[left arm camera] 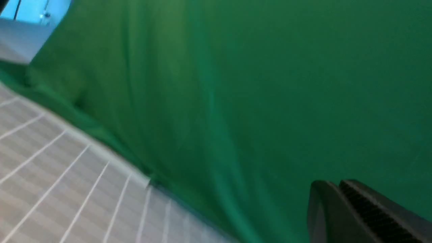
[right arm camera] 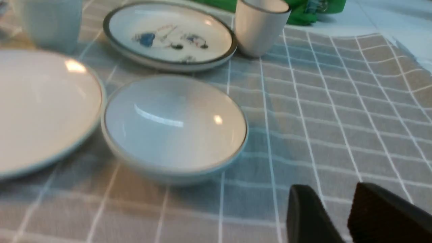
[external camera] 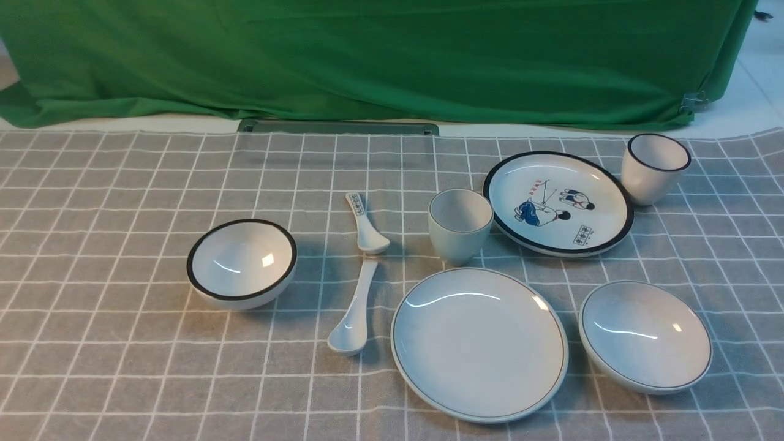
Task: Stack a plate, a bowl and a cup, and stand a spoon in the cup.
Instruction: Use the right arm to grab a blue rice bowl
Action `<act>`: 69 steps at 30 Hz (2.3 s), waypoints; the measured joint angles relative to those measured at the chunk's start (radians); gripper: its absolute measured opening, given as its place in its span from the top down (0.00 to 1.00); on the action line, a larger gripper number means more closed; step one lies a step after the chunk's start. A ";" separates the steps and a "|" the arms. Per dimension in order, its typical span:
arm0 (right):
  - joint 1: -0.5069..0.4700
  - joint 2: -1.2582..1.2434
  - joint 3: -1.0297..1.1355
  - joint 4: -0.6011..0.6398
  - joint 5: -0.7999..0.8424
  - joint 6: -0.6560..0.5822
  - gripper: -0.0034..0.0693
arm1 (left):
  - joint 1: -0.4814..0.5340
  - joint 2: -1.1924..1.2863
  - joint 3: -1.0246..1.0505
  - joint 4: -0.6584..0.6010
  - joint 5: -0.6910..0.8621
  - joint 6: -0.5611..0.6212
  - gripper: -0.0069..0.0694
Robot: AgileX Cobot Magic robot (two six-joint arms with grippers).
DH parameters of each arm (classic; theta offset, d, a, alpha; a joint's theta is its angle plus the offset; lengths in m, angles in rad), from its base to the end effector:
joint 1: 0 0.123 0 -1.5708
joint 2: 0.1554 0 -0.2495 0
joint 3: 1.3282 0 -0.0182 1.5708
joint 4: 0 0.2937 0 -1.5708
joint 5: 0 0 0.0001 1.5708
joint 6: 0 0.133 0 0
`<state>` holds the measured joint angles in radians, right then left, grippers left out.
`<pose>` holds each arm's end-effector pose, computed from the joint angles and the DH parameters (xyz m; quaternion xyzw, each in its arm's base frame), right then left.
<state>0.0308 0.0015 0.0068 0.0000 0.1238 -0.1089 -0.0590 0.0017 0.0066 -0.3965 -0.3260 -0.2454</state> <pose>0.1777 0.0055 0.1972 -0.0504 0.7210 -0.0270 0.6905 0.1681 0.0065 0.2523 -0.2049 0.5229 -0.2437 0.7907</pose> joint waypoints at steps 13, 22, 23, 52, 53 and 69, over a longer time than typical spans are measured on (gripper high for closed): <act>-0.007 0.000 0.000 0.000 -0.356 0.586 0.62 | 0.000 0.405 -0.687 0.253 0.625 -0.105 0.89; 0.038 0.082 -0.225 0.000 0.037 0.569 0.87 | 0.000 0.997 -0.900 0.084 1.203 0.302 0.89; 0.049 0.107 -0.281 0.000 0.119 0.542 0.89 | -0.002 1.043 -0.899 0.059 1.212 0.334 0.89; 0.070 1.771 -1.220 -0.007 0.798 0.168 0.25 | -0.270 1.063 -0.899 0.235 1.264 0.301 0.89; 0.070 1.795 -1.220 0.000 0.790 0.165 0.25 | -0.270 1.054 -0.899 0.238 1.265 0.298 0.89; 0.074 1.736 -1.239 0.123 0.723 0.078 0.85 | -0.270 1.041 -0.899 0.245 1.269 0.295 0.89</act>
<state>0.1049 1.7377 -1.2322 0.1227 0.8463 -0.0308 -0.3287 1.0424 -0.8924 -0.1512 0.9433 0.0501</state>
